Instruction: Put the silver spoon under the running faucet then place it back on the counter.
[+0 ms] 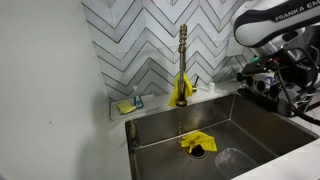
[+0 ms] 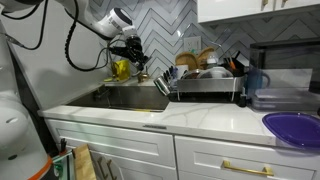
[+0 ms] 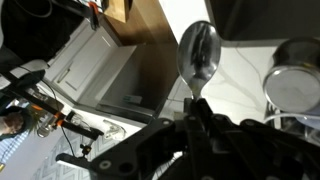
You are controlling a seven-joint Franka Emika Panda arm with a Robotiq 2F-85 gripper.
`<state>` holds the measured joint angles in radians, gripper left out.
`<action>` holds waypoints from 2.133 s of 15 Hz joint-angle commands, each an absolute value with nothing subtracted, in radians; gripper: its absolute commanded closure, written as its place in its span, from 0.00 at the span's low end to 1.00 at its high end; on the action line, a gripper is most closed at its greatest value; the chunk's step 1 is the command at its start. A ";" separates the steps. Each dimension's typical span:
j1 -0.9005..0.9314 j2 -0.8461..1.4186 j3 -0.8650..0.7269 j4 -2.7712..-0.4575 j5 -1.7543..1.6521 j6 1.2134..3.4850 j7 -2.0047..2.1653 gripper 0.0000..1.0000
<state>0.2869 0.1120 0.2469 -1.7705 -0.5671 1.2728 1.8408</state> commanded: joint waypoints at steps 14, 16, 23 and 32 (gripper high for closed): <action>0.166 -0.032 0.165 -2.133 -0.471 1.837 1.781 0.94; 0.166 -0.031 0.166 -2.131 -0.471 1.837 1.781 0.98; 0.122 -0.177 0.129 -2.297 -0.469 2.036 1.672 0.98; -0.008 -0.247 0.085 -2.487 -0.476 2.349 1.574 0.94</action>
